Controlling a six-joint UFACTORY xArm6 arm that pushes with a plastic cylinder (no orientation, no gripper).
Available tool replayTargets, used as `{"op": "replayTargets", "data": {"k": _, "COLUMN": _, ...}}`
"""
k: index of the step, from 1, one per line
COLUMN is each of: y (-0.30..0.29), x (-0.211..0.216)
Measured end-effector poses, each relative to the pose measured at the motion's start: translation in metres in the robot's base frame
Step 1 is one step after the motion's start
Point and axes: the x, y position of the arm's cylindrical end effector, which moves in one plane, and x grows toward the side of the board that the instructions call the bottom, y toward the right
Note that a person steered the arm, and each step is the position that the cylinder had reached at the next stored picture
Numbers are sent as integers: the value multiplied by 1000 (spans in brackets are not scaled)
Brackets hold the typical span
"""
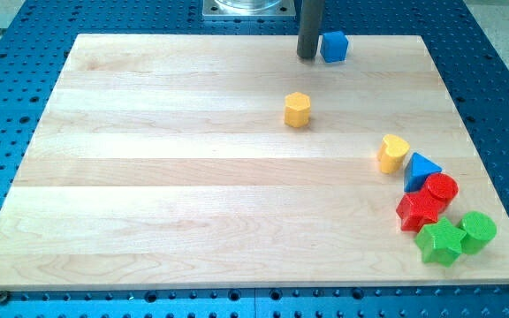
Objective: Move the hexagon to the left of the blue cube
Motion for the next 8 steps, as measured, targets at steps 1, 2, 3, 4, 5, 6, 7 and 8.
{"op": "replayTargets", "data": {"k": 1, "y": 18, "x": 1}}
{"op": "replayTargets", "data": {"k": 2, "y": 25, "x": 16}}
{"op": "replayTargets", "data": {"k": 3, "y": -1, "x": 111}}
{"op": "replayTargets", "data": {"k": 4, "y": 20, "x": 190}}
{"op": "replayTargets", "data": {"k": 5, "y": -33, "x": 177}}
{"op": "replayTargets", "data": {"k": 6, "y": -11, "x": 158}}
{"op": "replayTargets", "data": {"k": 7, "y": -45, "x": 139}}
{"op": "replayTargets", "data": {"k": 8, "y": -74, "x": 127}}
